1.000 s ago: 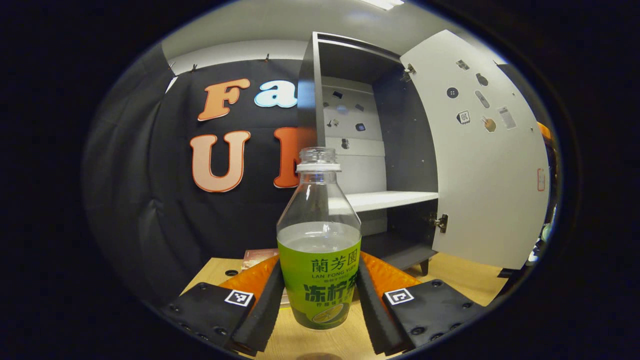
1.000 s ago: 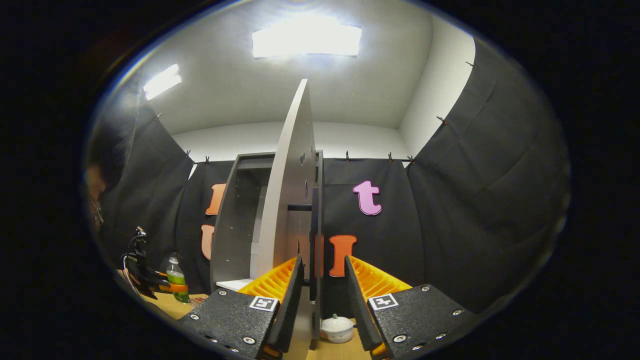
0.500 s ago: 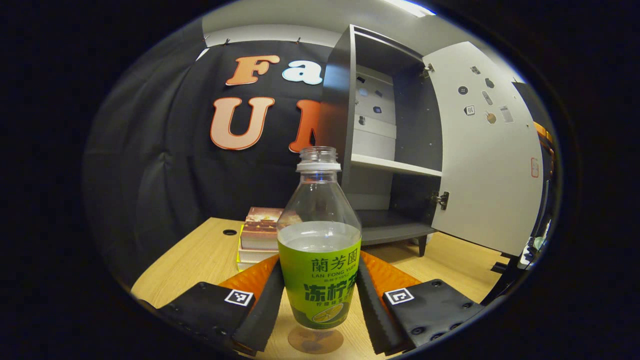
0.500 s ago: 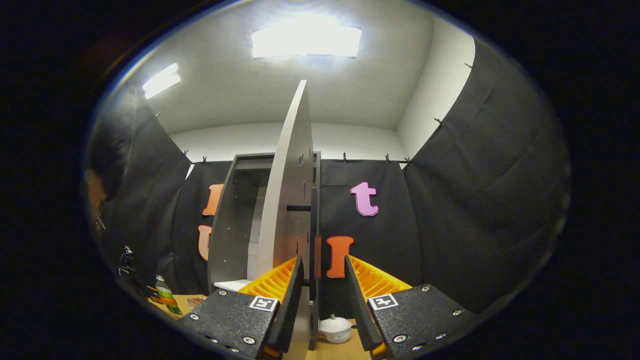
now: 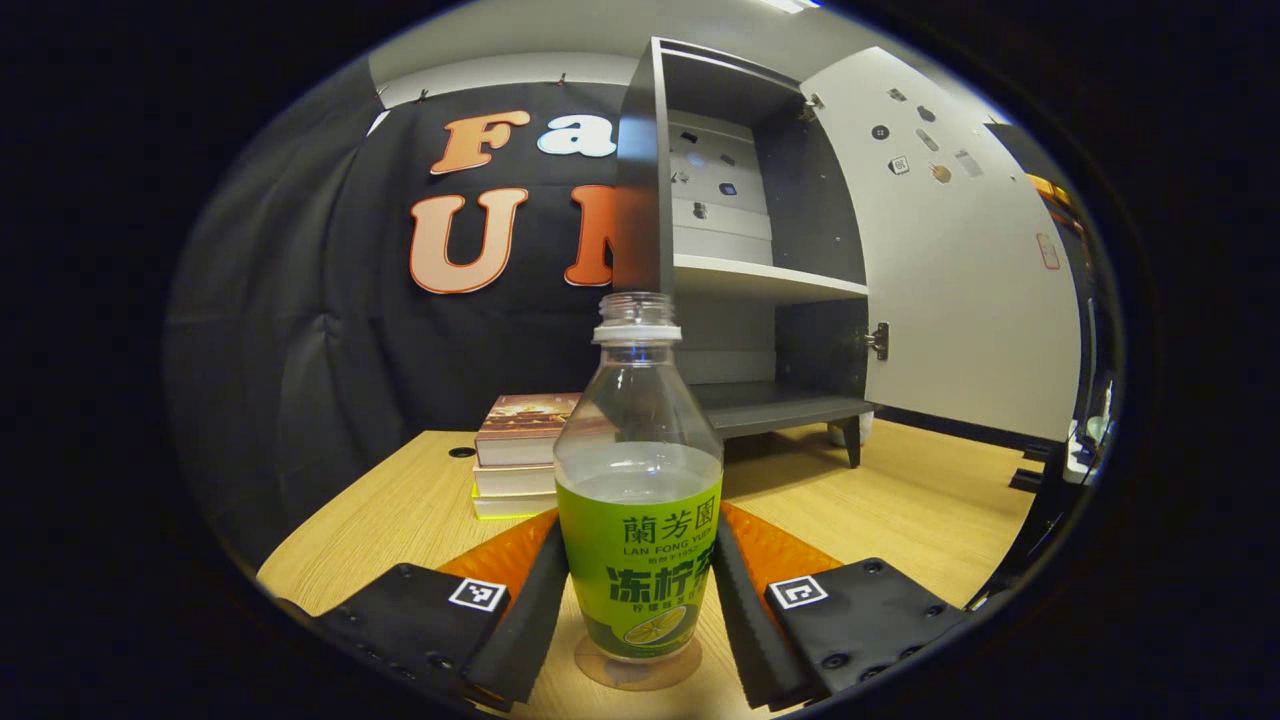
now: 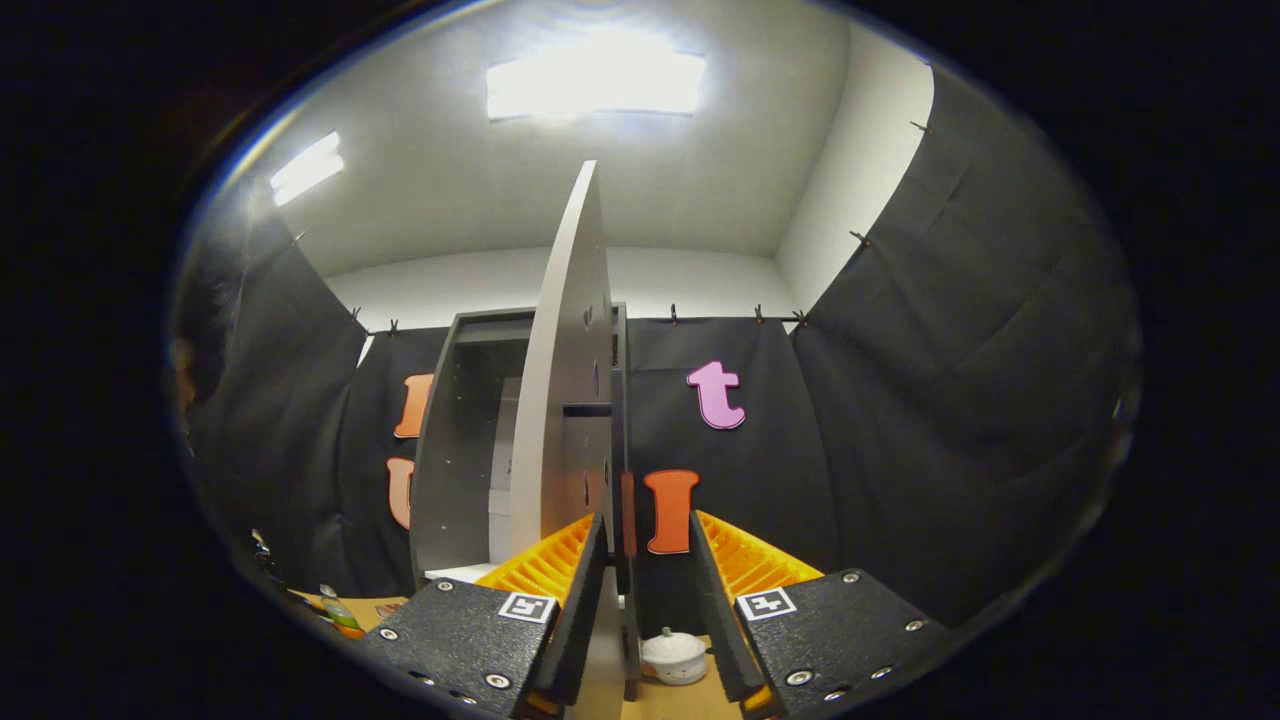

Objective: Open the cabinet door with the right hand, grasp the bottle in the cabinet with the left hand and place it on the coaster, then close the cabinet door with the right hand.

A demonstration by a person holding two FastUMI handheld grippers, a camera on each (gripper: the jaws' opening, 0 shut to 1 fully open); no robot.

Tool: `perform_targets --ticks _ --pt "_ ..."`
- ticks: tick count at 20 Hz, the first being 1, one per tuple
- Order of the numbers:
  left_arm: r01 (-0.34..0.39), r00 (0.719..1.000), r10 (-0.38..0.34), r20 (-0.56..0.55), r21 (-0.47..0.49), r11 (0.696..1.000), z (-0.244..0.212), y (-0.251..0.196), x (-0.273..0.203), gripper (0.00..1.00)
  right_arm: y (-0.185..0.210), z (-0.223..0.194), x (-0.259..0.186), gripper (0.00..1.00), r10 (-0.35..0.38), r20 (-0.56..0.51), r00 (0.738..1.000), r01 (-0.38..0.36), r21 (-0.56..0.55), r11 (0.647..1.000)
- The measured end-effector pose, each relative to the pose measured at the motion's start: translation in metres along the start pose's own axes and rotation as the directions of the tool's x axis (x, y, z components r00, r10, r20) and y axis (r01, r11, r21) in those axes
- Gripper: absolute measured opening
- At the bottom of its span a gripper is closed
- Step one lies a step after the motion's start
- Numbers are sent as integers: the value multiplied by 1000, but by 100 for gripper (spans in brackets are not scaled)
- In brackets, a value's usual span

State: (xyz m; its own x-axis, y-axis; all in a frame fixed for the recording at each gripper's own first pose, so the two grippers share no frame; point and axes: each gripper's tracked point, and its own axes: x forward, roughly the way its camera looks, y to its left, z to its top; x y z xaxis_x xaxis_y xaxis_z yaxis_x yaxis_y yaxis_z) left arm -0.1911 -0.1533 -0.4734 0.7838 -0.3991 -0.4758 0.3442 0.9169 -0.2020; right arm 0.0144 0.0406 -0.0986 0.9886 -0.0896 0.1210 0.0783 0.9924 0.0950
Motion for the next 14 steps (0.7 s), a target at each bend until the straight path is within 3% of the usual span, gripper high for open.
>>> perform_targets --ticks 9,14 --pt "-47 999 47 -2 -82 996 -16 15 -9 83 -2 1 -2 52 -4 -1 1000 4 38 999" --pt "-24 999 25 23 -37 999 -4 3 -13 86 -4 1 -1 52 -1 -5 1000 1 64 998"
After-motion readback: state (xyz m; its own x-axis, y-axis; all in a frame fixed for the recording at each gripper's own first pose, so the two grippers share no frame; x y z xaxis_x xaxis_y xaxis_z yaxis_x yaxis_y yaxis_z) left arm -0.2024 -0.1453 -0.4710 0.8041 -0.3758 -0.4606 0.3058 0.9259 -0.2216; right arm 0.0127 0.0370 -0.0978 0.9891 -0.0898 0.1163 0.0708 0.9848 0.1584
